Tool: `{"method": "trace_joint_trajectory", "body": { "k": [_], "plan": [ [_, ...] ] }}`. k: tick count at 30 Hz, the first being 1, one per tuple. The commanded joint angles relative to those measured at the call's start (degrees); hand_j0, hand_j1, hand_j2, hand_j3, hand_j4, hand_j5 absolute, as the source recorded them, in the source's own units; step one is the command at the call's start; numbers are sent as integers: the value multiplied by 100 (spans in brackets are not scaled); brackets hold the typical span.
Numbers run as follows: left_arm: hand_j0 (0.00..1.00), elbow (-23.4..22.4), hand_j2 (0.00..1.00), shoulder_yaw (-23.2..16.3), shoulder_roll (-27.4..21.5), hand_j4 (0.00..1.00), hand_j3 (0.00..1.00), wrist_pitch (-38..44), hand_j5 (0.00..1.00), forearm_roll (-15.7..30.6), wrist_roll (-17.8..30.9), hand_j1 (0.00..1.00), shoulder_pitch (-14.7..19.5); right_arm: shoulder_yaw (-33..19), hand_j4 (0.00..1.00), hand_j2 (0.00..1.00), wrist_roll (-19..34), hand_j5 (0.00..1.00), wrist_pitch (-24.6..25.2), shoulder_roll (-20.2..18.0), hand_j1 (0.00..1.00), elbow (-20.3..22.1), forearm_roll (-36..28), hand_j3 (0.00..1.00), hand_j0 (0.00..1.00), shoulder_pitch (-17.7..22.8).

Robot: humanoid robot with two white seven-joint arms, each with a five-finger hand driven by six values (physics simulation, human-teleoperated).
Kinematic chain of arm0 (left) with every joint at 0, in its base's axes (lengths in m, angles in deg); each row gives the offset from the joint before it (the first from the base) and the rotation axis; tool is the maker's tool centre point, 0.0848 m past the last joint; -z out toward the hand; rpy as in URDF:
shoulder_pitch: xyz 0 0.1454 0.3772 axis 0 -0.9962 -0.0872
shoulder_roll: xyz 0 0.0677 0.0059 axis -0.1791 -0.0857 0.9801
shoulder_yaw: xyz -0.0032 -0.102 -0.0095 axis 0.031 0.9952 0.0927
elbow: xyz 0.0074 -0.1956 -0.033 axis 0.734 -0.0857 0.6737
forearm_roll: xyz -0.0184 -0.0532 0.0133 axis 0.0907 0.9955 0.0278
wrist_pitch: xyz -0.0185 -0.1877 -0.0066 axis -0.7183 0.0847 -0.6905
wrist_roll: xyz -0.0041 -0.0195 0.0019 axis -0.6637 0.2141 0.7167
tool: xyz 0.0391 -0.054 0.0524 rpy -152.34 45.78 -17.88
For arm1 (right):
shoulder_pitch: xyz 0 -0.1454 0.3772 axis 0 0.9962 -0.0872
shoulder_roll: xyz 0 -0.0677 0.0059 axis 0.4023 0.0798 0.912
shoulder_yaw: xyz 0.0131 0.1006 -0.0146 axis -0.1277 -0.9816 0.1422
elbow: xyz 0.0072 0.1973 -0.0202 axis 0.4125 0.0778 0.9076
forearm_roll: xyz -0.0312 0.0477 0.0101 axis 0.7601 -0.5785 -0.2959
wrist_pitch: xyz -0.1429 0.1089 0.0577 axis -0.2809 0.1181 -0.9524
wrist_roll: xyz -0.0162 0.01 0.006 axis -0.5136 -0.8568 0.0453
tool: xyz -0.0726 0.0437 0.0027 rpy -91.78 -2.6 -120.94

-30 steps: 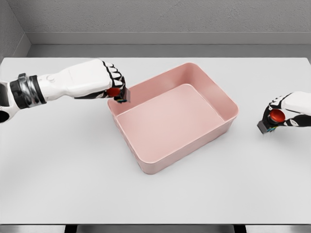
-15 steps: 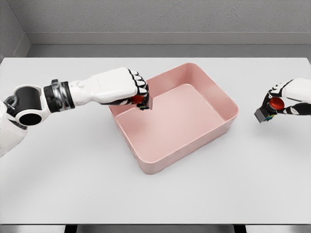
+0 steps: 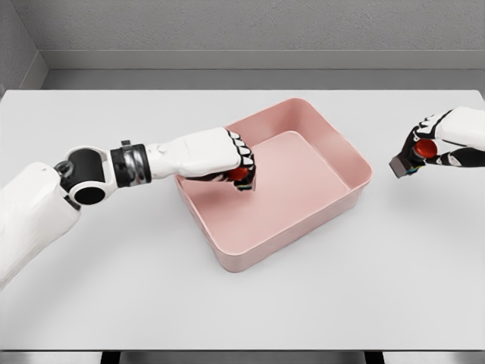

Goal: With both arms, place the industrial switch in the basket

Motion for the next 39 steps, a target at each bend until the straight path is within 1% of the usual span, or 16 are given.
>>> {"method": "trace_joint_trajectory", "body": {
  "k": [1, 2, 3, 4, 9, 11, 15, 19, 23, 28, 33, 35, 36, 37, 38, 39],
  "plan": [
    [79, 2, 79, -6, 27, 79, 79, 11, 79, 55, -39, 79, 0, -1, 52, 52, 2, 52, 14, 9, 52, 27, -41, 52, 52, 0],
    [87, 11, 87, -6, 27, 87, 87, 11, 87, 72, -48, 87, 0, -10, 52, 52, 2, 52, 14, 35, 52, 36, -41, 52, 52, -9],
    [92, 19, 92, -6, 27, 92, 92, 11, 92, 81, -48, 92, 9, -1, 52, 52, 2, 52, 14, 88, 52, 36, -41, 52, 52, -26],
    [93, 19, 93, -6, 27, 93, 93, 11, 93, 81, -48, 93, 9, -1, 52, 52, -7, 52, 14, 96, 52, 45, -41, 52, 52, -35],
    [93, 46, 93, 3, 36, 93, 93, 11, 93, 90, -56, 93, 9, -1, 52, 52, 2, 52, 14, 334, 52, 36, -41, 52, 52, -79],
    [98, 55, 98, 3, 27, 98, 98, 11, 98, 90, -56, 98, 9, -1, 52, 52, 2, 52, 14, 360, 52, 36, -41, 52, 52, -79],
    [100, 55, 100, 3, 36, 100, 100, 11, 100, 90, -65, 100, 9, -1, 52, 52, 2, 52, 14, 387, 52, 36, -41, 52, 52, -123],
    [100, 55, 100, 3, 36, 100, 100, 11, 100, 90, -65, 100, 9, -1, 52, 52, -7, 52, 14, 395, 52, 36, -41, 52, 52, -132],
    [100, 46, 100, 12, 36, 100, 100, 11, 100, 99, -65, 100, 18, 8, 52, 52, 2, 52, 14, 571, 52, 36, -41, 52, 52, -167],
    [100, 46, 100, 12, 45, 100, 100, 11, 100, 125, -83, 100, 18, 8, 52, 52, 10, 52, 14, 659, 52, 36, -41, 52, 52, -176],
    [100, 63, 100, 12, 36, 100, 100, 11, 100, 178, -83, 100, 18, 8, 52, 52, 72, 52, 14, 870, 52, 18, -41, 52, 52, -220],
    [100, 397, 100, 12, -183, 100, 100, 11, 100, 362, -65, 100, 53, 8, 52, 52, 81, 52, 14, 923, 52, 18, -41, 52, 52, -237],
    [100, 660, 100, 12, -447, 100, 100, 11, 100, 573, -65, 100, 62, 16, 52, 52, 124, 52, 14, 975, 52, 18, -41, 52, 52, -246],
    [100, 1012, 100, 12, -842, 100, 100, 11, 100, 898, -13, 100, 70, 16, 52, 52, 151, 52, 14, 1046, 52, 18, -41, 52, 52, -281],
    [100, 1197, 100, 3, -1132, 100, 100, 11, 100, 978, -21, 100, 70, 16, 51, 51, 151, 51, 14, 1081, 51, 18, -41, 51, 51, -290],
    [100, 1381, 100, 12, -1572, 100, 100, 11, 100, 1048, -48, 100, 123, 16, 51, 51, 151, 51, 14, 1090, 51, 9, -41, 51, 51, -290]
  ]
}}
